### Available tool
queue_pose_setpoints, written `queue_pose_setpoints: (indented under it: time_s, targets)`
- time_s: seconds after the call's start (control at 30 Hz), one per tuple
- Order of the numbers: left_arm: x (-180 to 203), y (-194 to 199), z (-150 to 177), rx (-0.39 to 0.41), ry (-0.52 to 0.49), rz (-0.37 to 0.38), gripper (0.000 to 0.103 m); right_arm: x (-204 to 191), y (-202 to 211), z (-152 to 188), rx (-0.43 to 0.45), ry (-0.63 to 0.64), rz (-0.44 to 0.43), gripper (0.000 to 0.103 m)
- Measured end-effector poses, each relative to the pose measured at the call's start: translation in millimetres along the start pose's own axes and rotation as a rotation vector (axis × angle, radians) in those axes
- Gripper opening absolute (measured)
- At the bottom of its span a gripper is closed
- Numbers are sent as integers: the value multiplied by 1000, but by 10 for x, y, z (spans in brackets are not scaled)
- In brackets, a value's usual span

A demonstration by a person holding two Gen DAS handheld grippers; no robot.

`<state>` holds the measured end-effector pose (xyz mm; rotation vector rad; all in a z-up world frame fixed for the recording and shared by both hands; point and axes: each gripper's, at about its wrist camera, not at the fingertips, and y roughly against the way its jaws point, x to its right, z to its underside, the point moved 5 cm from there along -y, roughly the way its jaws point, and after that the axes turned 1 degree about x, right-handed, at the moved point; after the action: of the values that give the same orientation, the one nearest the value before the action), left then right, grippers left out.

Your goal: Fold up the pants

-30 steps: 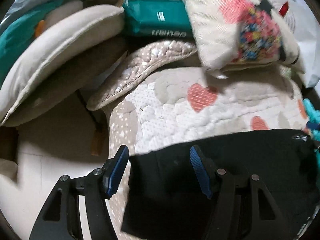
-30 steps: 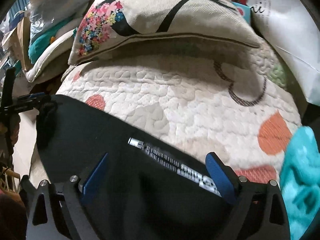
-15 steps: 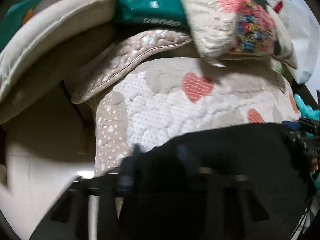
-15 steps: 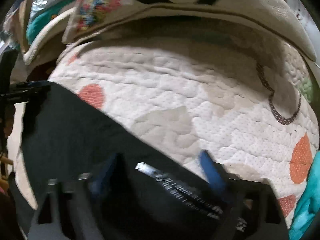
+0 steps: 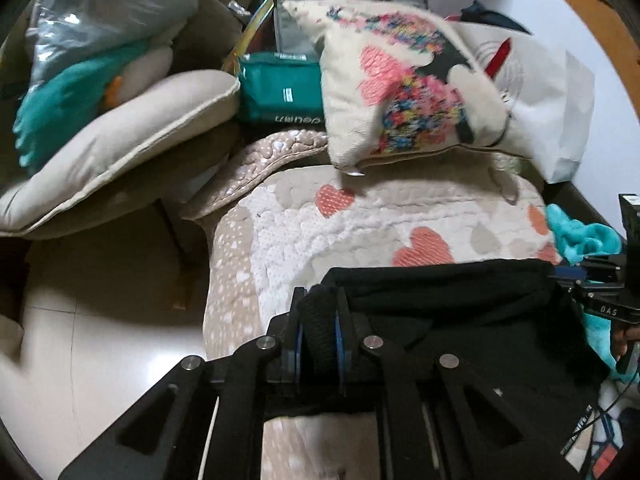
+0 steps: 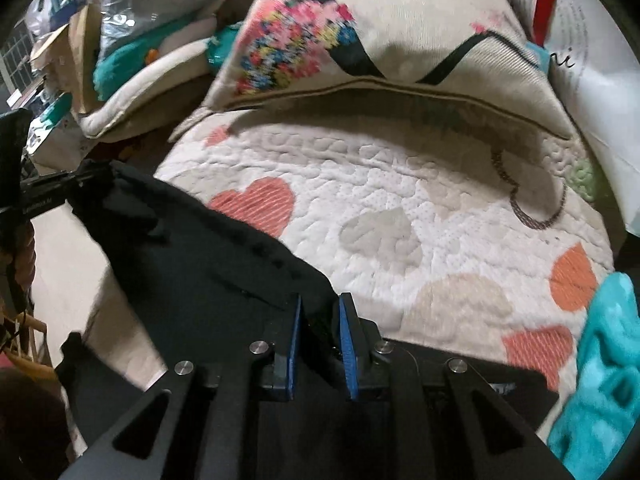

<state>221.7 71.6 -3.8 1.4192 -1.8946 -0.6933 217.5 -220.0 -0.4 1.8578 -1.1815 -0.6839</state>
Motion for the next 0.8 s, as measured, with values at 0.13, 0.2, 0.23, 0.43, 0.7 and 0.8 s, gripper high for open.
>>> queue_pose_setpoints:
  time_s: [0.13,0.2,0.23,0.43,0.7,0.8]
  targets:
    - [210,369,292,14,-83,-14,12,-184,313,302,-10,36,7,20]
    - [304,492,472,7,-119,-16,12,-295,419,467,-25,56,16,20]
    - [350,578,583,2,-136,-14,12,-353,474,577,-36,66,20,20]
    - [527,851,1219,-66,-248,-17,12,-589,640,1176,-116,103,25,20]
    - [761,883,1801,-180,-434,-88,12,-838,508,1859,-277,138,38,16]
    - [786,884,1961,-239,-515,-117,14,-945,471,2086,-339,159,40,16]
